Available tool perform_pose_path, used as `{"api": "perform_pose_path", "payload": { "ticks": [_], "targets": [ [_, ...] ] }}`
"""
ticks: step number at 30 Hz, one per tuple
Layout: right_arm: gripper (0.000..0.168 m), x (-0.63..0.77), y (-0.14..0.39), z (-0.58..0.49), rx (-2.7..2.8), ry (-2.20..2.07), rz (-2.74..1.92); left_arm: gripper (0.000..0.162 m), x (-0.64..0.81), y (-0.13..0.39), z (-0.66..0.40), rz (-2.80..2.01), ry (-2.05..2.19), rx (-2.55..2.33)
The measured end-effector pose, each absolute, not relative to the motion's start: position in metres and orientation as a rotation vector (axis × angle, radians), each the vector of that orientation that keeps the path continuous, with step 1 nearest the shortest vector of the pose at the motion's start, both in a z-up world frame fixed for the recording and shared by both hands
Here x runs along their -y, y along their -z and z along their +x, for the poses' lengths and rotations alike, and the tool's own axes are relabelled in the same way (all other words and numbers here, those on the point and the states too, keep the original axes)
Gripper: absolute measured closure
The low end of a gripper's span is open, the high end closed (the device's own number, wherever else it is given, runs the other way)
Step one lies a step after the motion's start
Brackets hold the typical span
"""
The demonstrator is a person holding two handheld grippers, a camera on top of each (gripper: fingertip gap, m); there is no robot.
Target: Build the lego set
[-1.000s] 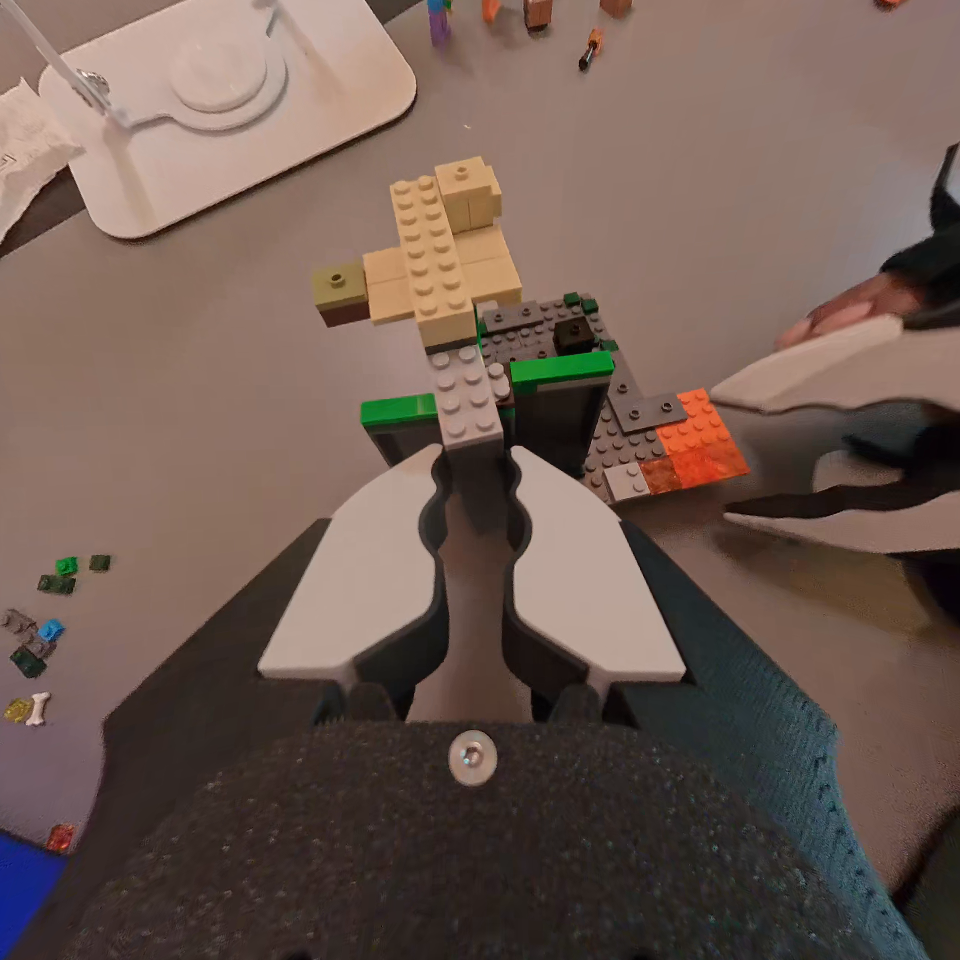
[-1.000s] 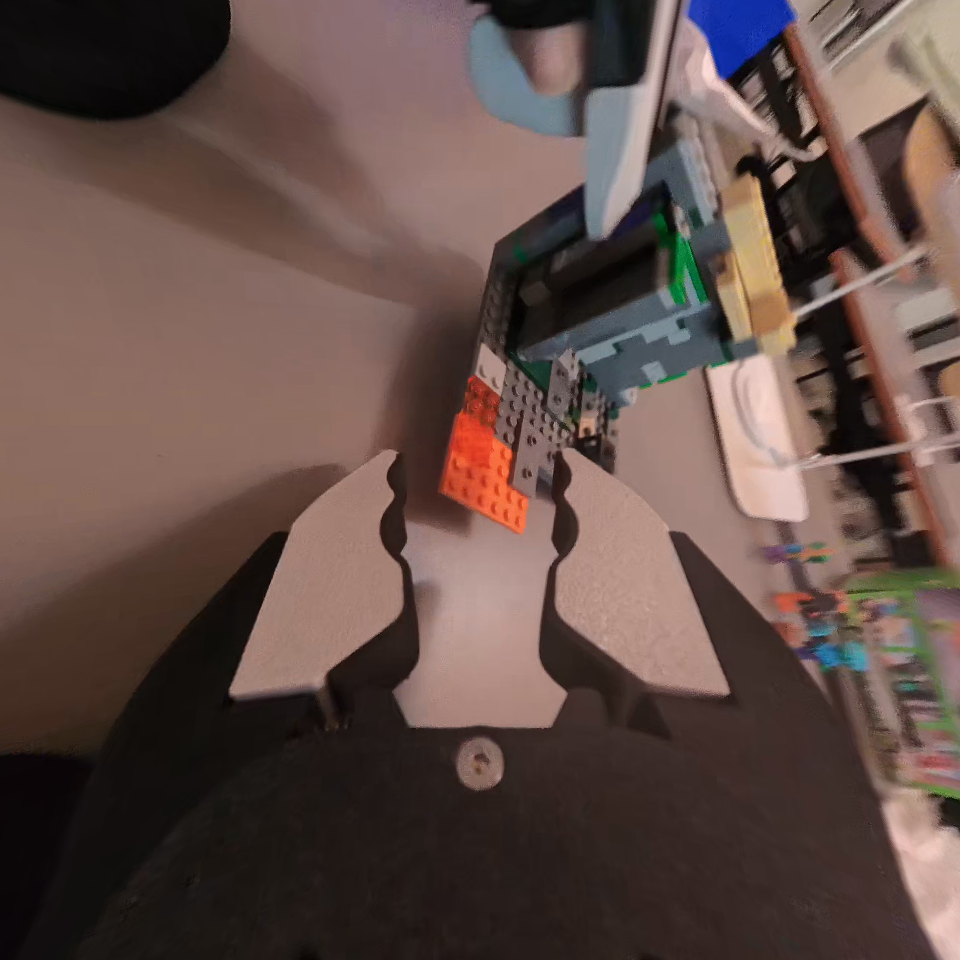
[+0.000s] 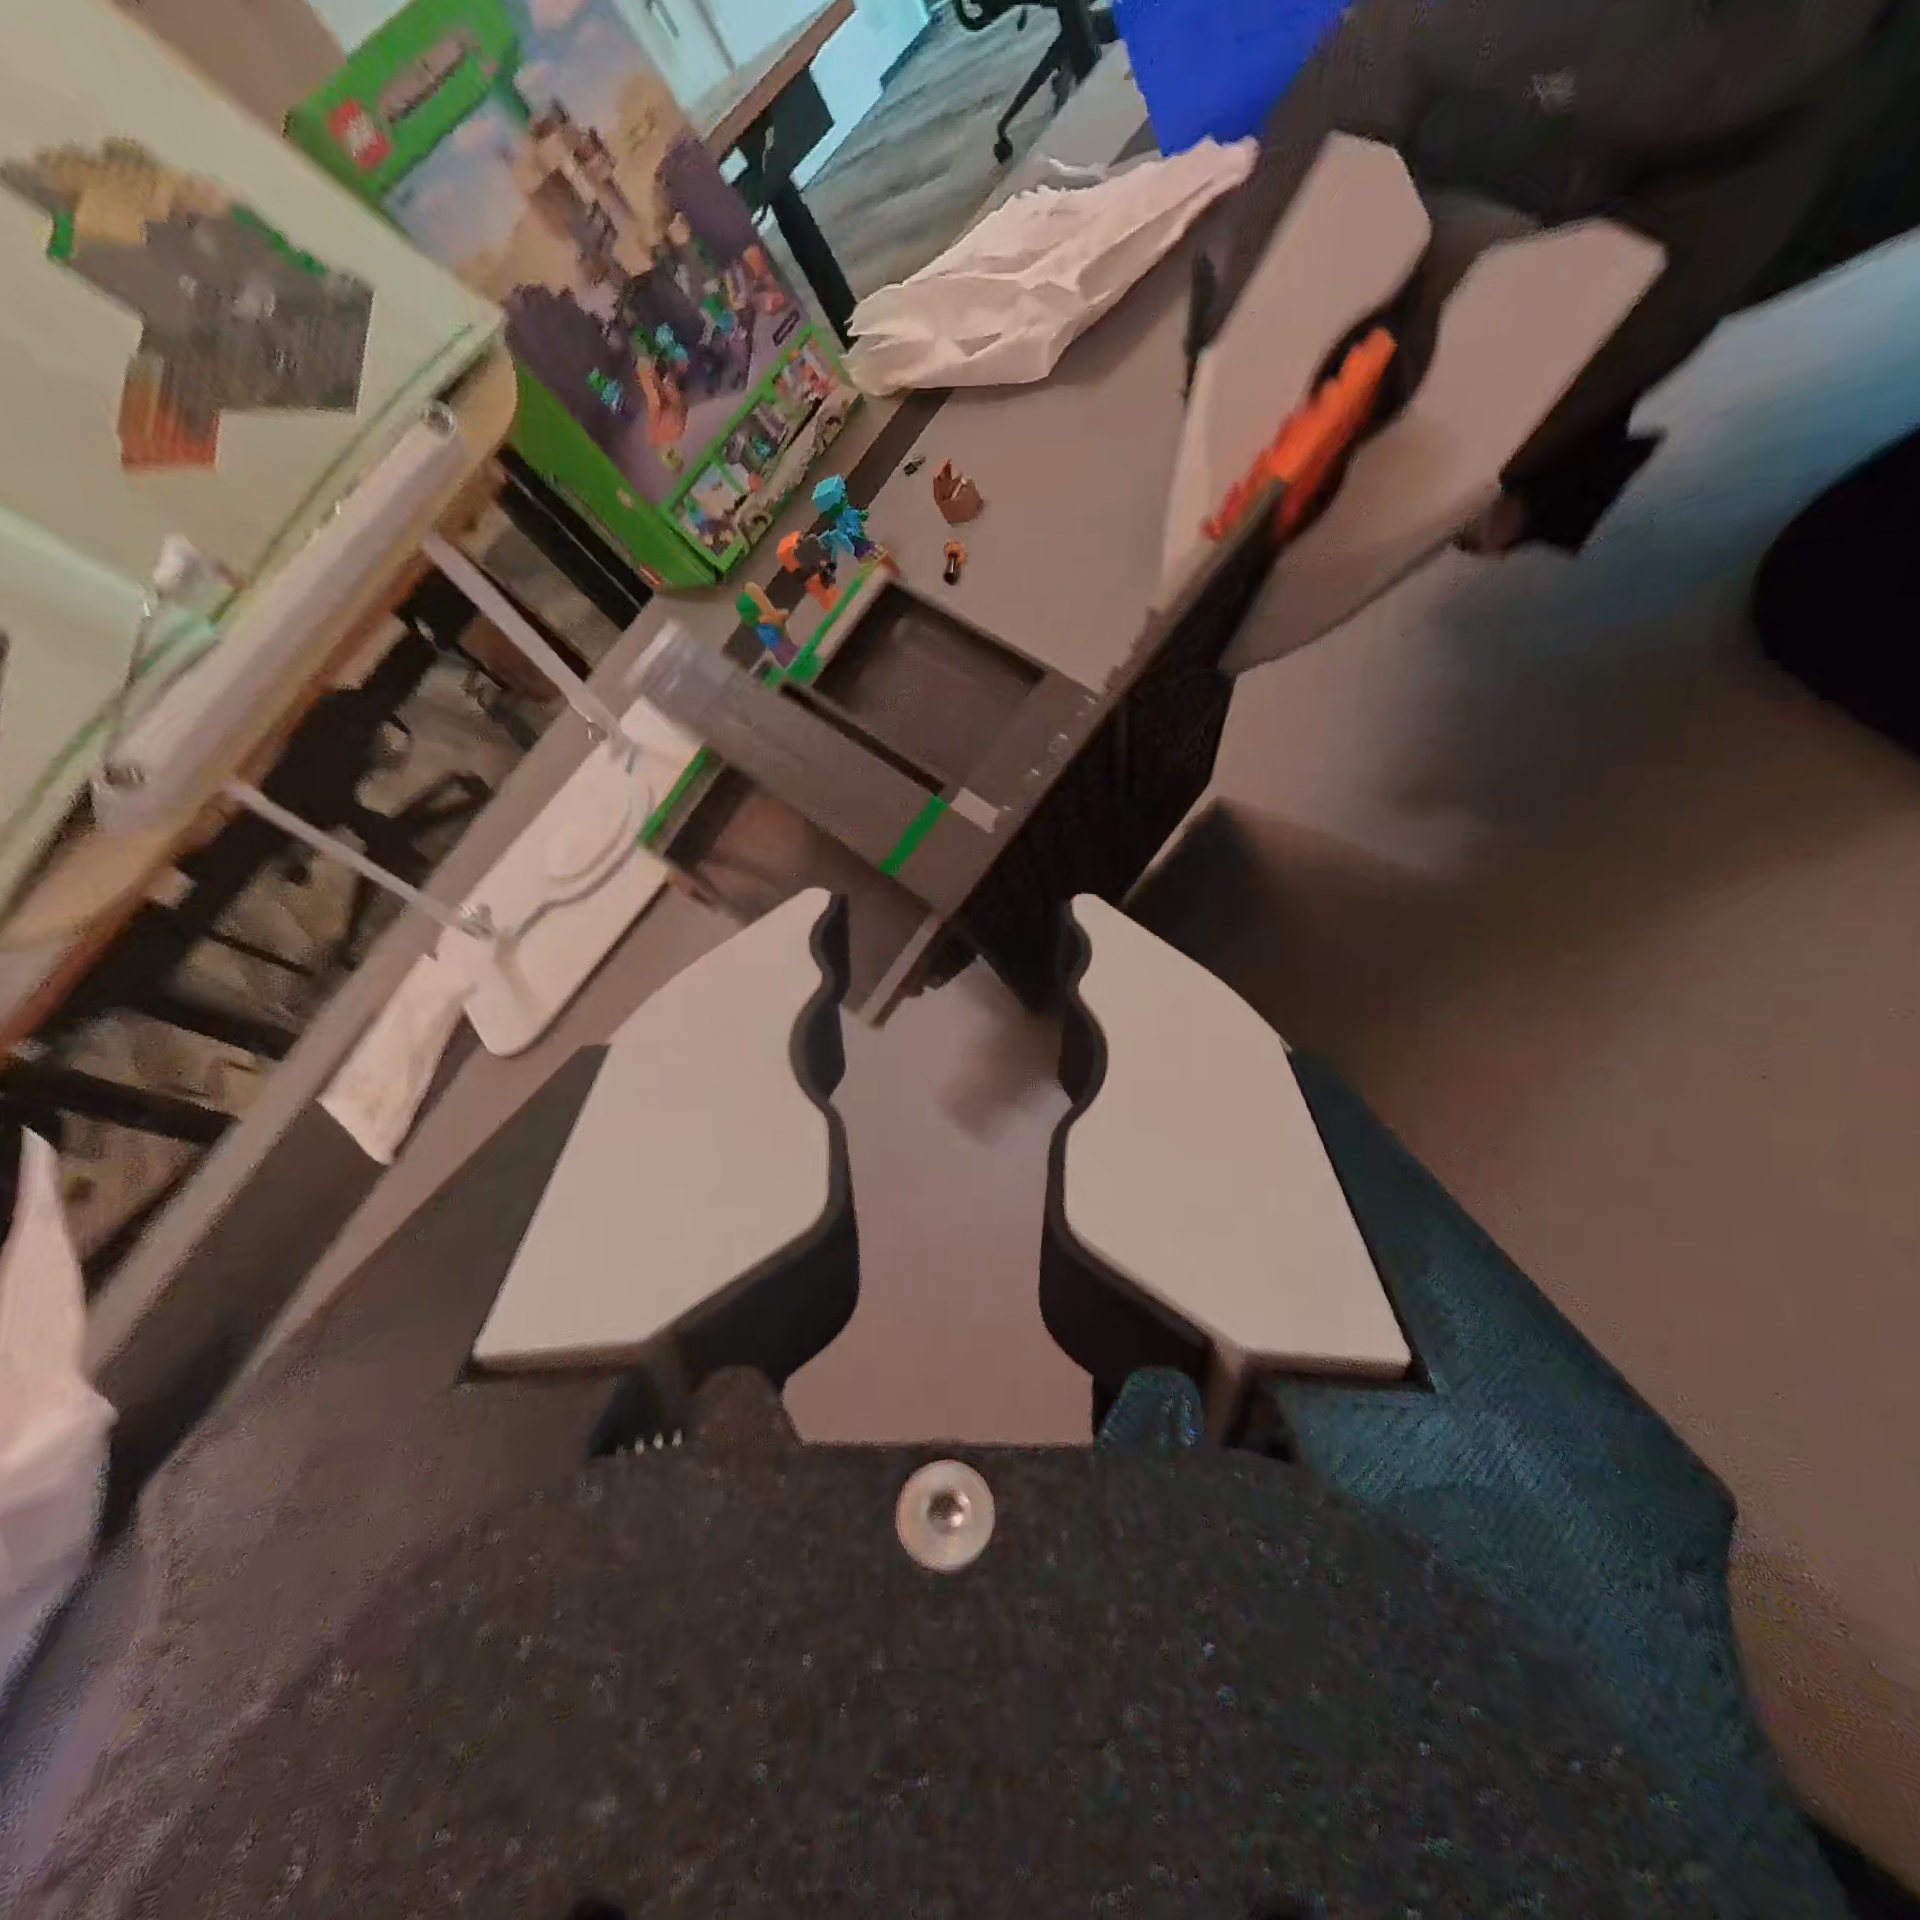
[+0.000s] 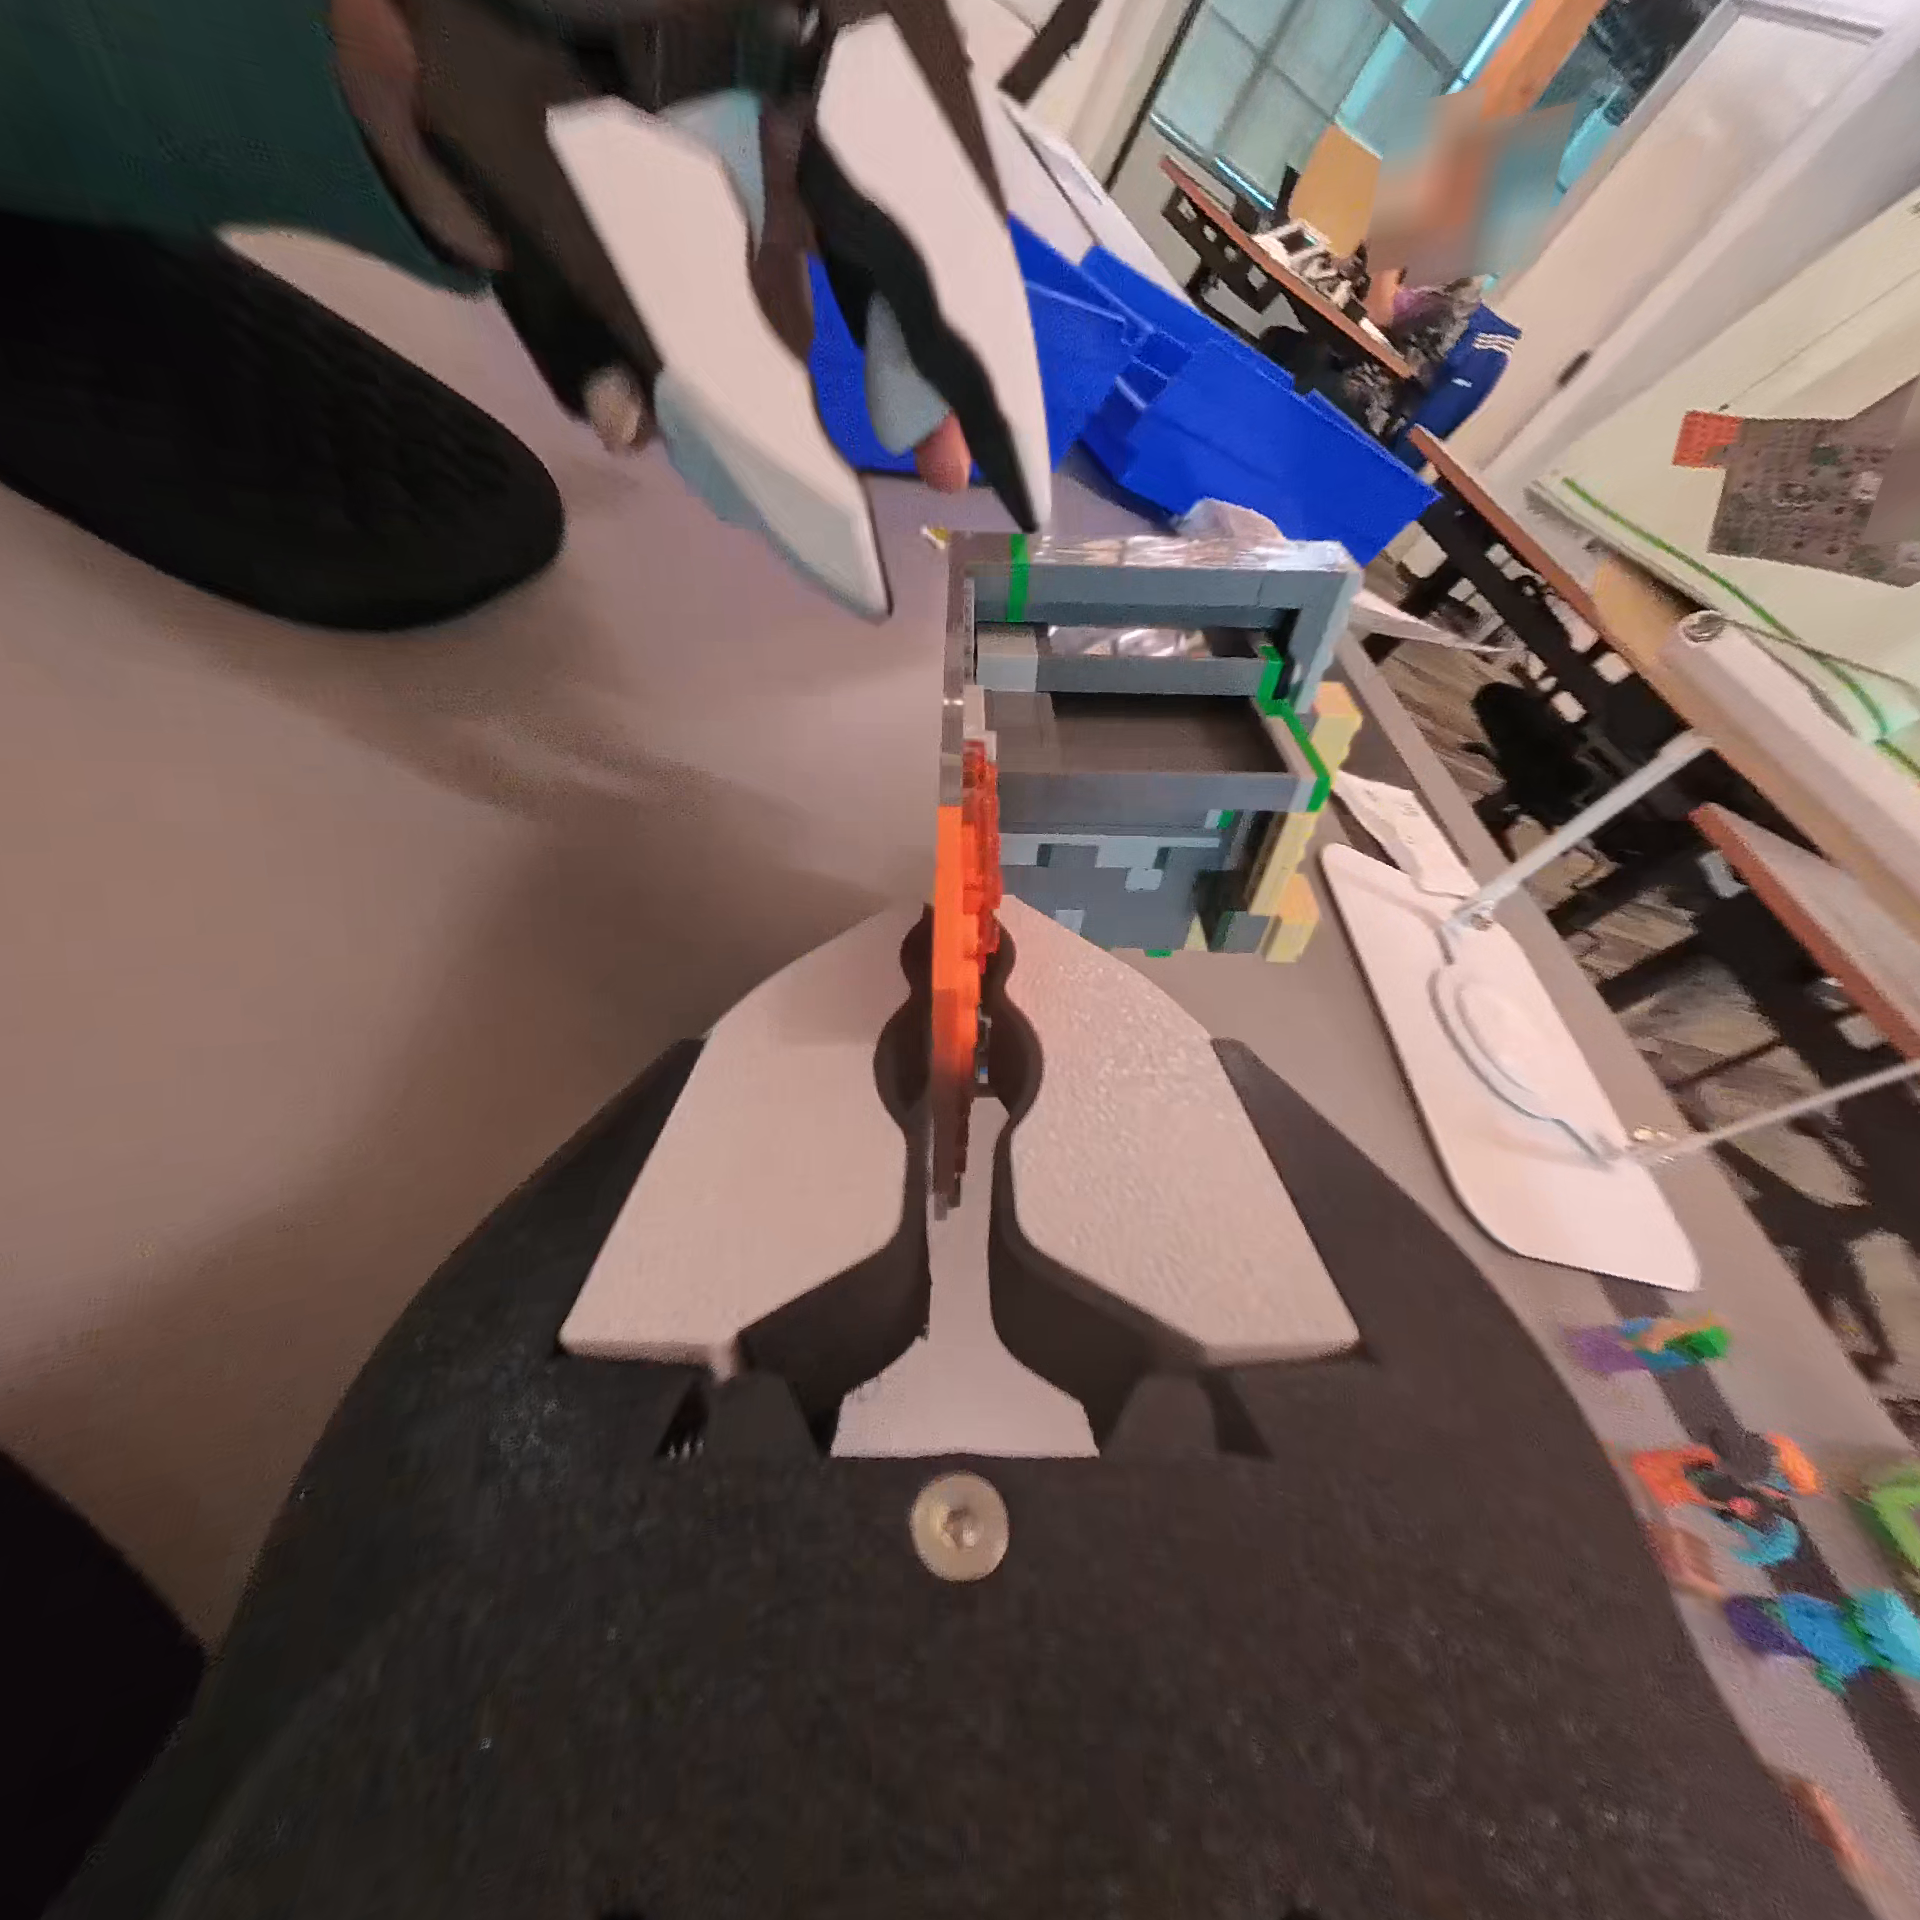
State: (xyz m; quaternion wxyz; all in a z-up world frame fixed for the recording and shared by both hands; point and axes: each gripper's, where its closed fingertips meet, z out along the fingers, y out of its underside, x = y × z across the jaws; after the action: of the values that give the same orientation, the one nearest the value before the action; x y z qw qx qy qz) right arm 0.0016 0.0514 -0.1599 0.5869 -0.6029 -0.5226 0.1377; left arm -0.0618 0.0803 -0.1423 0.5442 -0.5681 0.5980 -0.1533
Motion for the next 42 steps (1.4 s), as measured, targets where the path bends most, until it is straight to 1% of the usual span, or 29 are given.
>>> {"api": "perform_pose_path", "payload": {
  "ticks": [1,4,5,8,13,14,16,17,26,32,38,42],
  "targets": [
    [0.162,-0.050,0.158,0.001,1.215,-0.363,-1.403,0.124,-0.080,0.146,-0.059,-1.306,0.315,-1.451],
    [0.162,-0.048,0.158,0.003,1.206,-0.446,-1.412,0.127,-0.085,0.149,-0.051,-1.237,0.217,-1.484],
    [0.162,-0.049,0.159,0.004,1.200,-0.459,-1.415,0.131,-0.086,0.148,-0.049,-1.231,0.216,-1.481],
    [0.162,-0.050,0.158,0.009,1.174,-0.486,-1.430,0.136,-0.086,0.146,-0.046,-1.242,0.278,-1.471],
    [0.161,-0.049,0.159,0.010,1.180,-0.470,-1.487,0.140,-0.085,0.147,-0.046,-1.238,0.305,-1.447],
    [0.160,-0.049,0.159,0.011,1.190,-0.460,-1.507,0.143,-0.085,0.147,-0.046,-1.242,0.308,-1.443],
    [0.152,-0.044,0.158,0.010,1.217,-0.458,-1.548,0.148,-0.085,0.147,-0.047,-1.232,0.295,-1.439],
    [0.150,-0.042,0.156,0.010,1.225,-0.458,-1.564,0.148,-0.084,0.147,-0.047,-1.224,0.290,-1.439],
    [0.152,-0.039,0.153,0.010,1.251,-0.423,-1.559,0.146,-0.080,0.146,-0.047,-1.218,0.360,-1.430],
    [0.155,-0.033,0.157,0.013,1.298,-0.466,-1.481,0.129,-0.077,0.129,-0.042,-1.230,0.561,-1.412],
    [0.157,-0.032,0.160,0.016,1.350,-0.472,-1.417,0.129,-0.071,0.129,-0.034,-1.231,0.616,-1.527],
    [0.157,-0.032,0.161,0.017,1.363,-0.475,-1.391,0.128,-0.069,0.128,-0.035,-1.330,0.715,-1.483]
  ]
}}
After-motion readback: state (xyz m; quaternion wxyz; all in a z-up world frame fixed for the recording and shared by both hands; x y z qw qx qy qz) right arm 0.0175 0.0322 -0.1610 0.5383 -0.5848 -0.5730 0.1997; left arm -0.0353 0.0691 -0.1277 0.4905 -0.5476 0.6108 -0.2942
